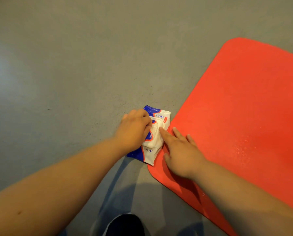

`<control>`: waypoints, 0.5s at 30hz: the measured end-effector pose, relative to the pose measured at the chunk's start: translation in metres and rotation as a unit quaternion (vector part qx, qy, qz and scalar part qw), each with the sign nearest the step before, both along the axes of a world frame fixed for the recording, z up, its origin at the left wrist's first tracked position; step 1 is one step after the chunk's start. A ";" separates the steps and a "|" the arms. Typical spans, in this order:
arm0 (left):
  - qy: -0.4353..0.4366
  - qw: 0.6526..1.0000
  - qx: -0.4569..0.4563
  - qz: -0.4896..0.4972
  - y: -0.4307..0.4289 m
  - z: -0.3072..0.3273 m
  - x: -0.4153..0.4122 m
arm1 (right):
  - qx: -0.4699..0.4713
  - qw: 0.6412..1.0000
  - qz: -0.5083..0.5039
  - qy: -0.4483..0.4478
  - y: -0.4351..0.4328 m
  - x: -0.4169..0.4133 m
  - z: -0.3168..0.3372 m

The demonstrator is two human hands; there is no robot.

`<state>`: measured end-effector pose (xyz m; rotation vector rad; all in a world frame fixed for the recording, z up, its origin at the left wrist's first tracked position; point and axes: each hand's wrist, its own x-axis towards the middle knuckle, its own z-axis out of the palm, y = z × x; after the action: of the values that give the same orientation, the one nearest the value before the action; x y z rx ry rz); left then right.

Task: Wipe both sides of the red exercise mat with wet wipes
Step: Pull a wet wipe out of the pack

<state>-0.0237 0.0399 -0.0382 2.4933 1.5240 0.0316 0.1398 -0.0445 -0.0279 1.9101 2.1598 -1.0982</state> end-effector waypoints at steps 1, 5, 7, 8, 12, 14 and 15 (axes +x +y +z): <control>-0.027 1.000 -0.006 -0.007 -0.004 0.002 -0.006 | 0.005 1.000 0.001 -0.003 0.001 0.000 0.000; -0.153 0.977 -0.130 0.070 -0.035 0.010 -0.029 | 0.006 1.000 0.007 -0.012 0.002 -0.001 0.000; -0.188 0.960 -0.166 0.127 -0.044 0.018 -0.032 | 0.007 1.000 0.002 -0.009 0.001 -0.004 -0.001; -0.203 0.949 -0.182 0.160 -0.045 0.020 -0.030 | 0.007 1.000 -0.001 -0.007 0.000 -0.006 -0.002; -0.174 0.940 -0.196 0.218 -0.028 0.019 -0.016 | 0.003 1.000 -0.009 -0.005 -0.001 -0.013 -0.002; -0.075 0.971 -0.163 0.161 -0.017 0.016 -0.010 | 0.000 1.000 -0.011 -0.006 -0.002 -0.015 -0.001; -0.017 0.983 -0.140 0.119 -0.014 0.016 -0.008 | -0.003 1.000 -0.012 -0.005 -0.003 -0.017 -0.002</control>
<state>-0.0320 0.0260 -0.0220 2.0766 1.6741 -0.0942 0.1231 -0.0473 -0.0296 1.9392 2.1310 -1.0964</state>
